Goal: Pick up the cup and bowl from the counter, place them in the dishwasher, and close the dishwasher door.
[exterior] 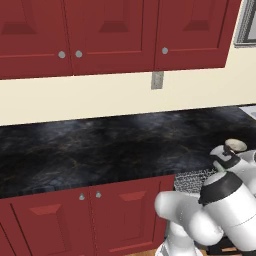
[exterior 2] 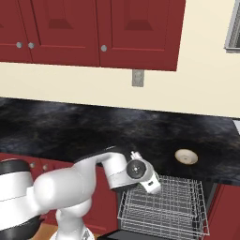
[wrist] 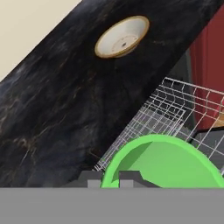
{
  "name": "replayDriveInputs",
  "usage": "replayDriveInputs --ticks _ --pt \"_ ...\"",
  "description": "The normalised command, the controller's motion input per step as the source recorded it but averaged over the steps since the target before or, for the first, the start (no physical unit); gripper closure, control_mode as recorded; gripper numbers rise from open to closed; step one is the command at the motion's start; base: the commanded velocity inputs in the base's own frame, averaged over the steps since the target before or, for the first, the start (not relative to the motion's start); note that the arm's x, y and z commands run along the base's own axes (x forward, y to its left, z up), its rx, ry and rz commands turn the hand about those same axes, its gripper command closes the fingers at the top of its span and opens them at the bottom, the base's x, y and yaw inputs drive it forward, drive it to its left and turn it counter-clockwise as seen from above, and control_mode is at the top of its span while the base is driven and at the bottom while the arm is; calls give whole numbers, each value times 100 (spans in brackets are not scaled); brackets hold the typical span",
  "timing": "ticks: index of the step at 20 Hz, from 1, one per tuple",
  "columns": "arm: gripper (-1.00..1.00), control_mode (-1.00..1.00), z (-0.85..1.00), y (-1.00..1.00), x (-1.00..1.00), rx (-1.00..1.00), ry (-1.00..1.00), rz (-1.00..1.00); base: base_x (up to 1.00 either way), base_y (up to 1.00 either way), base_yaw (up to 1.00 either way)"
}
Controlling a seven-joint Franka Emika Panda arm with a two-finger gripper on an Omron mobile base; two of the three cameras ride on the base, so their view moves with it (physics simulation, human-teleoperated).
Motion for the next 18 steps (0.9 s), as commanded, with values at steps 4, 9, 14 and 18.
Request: replayDriveInputs --ticks 4,9,14,18 --pt "100 -100 -31 -19 -13 25 0 -4 0 0 0" --pt "100 -100 -49 -21 0 13 1 -3 0 0 0" --pt "100 -100 -48 -33 0 2 0 0 0 0 0" --pt "100 -100 -48 -36 0 0 0 0 0 0 0"
